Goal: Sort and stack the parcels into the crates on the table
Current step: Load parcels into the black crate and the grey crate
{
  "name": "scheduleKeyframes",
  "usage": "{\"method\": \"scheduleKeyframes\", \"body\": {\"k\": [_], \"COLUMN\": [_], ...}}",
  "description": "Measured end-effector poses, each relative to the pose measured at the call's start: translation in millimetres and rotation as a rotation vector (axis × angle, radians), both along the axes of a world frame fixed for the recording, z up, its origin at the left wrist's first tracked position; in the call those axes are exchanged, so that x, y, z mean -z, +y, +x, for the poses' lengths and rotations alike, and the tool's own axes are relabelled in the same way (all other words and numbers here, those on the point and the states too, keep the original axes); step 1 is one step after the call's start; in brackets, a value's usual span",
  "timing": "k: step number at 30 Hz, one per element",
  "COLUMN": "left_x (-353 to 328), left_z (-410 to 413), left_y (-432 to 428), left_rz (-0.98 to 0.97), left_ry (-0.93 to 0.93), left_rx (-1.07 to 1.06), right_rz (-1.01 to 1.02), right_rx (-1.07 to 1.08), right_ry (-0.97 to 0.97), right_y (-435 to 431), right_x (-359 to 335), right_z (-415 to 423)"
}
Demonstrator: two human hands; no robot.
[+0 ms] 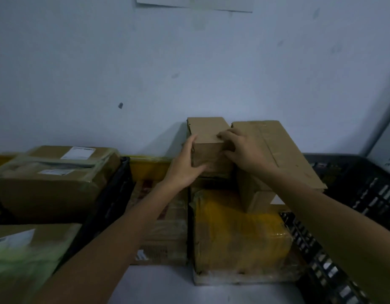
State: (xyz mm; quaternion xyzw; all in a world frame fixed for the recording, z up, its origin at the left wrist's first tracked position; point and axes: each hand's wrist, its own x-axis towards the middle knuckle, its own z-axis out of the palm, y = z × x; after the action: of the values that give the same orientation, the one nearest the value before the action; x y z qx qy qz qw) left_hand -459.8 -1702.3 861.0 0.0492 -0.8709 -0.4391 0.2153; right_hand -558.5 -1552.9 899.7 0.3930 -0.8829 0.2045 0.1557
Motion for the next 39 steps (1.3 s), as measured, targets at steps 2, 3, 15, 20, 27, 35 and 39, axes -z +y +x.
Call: {"method": "scheduleKeyframes", "body": {"k": [2,3,15,20,27,35,39], "left_x": [-5,-8,-50,-64,-68,-48,-37], "left_z": [5,8,40,56,65,79,99], "left_y": [-6,-9,-43,-49,-55,-80,-103], "left_rz": [-0.008,-0.018,-0.131,-0.002,0.350,0.539,0.514], "left_ry": [0.047,0.073,0.338,0.337,0.346,0.250,0.239], "left_rx": [-0.035,-0.060,-0.069,0.055,-0.092,-0.183,-0.286], "right_rz": [-0.061,-0.102,-0.551,-0.623,-0.571,-0.444,-0.412], "right_rx": [-0.060,-0.086,-0.300,-0.352,-0.438,-0.469,-0.473], "right_ry": [-0.015,-0.018,-0.116,-0.413,-0.721,-0.692,-0.702], "right_y": [-1,-2,-15,-29,-49,-82,-115], "right_x": [-8,-13,-93,-106,-75,-47,-38], "right_z": [-1,0,35,52,68,82,90]}}
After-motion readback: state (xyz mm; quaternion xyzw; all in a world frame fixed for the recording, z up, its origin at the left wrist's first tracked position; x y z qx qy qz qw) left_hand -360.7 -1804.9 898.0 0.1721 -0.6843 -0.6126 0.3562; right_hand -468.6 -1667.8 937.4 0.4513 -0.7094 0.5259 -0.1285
